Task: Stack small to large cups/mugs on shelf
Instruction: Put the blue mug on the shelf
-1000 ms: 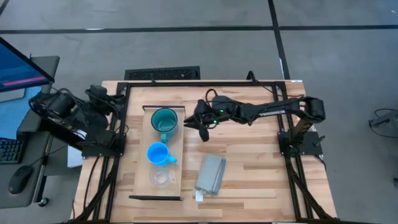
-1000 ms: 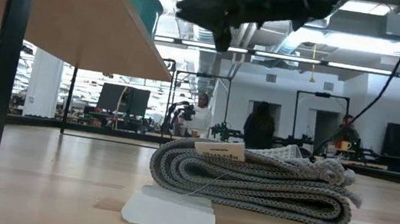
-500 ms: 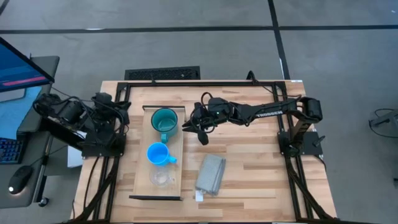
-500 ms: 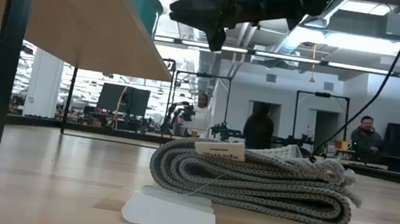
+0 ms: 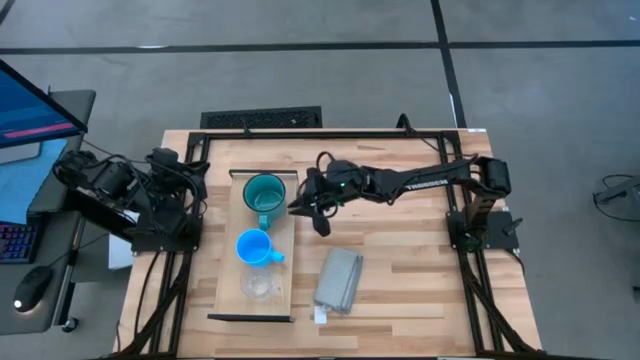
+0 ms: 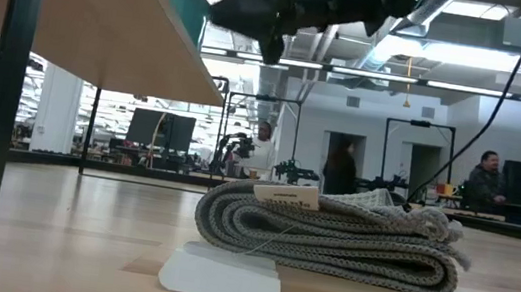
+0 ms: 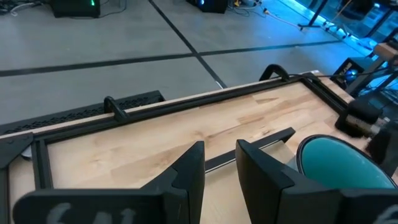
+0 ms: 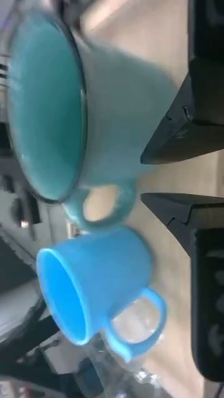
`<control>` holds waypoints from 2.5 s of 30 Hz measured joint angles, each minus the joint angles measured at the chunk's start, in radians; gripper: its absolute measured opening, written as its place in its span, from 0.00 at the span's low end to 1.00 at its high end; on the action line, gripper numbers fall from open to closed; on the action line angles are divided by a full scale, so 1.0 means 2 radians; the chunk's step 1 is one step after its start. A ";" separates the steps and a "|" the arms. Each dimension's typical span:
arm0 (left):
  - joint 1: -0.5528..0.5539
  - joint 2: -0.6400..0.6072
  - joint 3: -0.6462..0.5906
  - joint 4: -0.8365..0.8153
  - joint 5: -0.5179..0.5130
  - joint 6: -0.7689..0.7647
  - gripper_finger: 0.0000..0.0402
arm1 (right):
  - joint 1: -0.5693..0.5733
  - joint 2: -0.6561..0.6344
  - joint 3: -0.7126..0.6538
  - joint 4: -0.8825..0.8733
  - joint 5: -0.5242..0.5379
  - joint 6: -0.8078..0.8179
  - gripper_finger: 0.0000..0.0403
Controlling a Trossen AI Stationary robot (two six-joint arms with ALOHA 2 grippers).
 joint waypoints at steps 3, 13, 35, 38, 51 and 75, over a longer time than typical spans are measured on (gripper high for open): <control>0.000 0.000 0.000 0.000 0.000 0.000 0.20 | 0.008 0.021 0.030 -0.015 0.001 -0.004 0.26; 0.000 0.000 0.000 0.000 0.012 0.001 0.20 | 0.008 0.034 0.042 -0.035 0.004 -0.024 0.26; 0.000 0.000 0.000 -0.001 0.019 0.002 0.20 | -0.029 0.038 0.042 0.005 0.015 -0.024 0.26; 0.000 0.000 0.000 -0.001 0.021 0.002 0.20 | -0.035 0.038 0.042 0.008 0.017 -0.024 0.26; 0.000 0.001 0.000 0.002 0.036 0.000 0.20 | -0.044 0.038 0.042 0.019 0.018 -0.024 0.26; 0.000 0.001 0.000 0.013 0.044 0.004 0.20 | 0.004 0.038 0.046 -0.047 -0.036 -0.059 0.26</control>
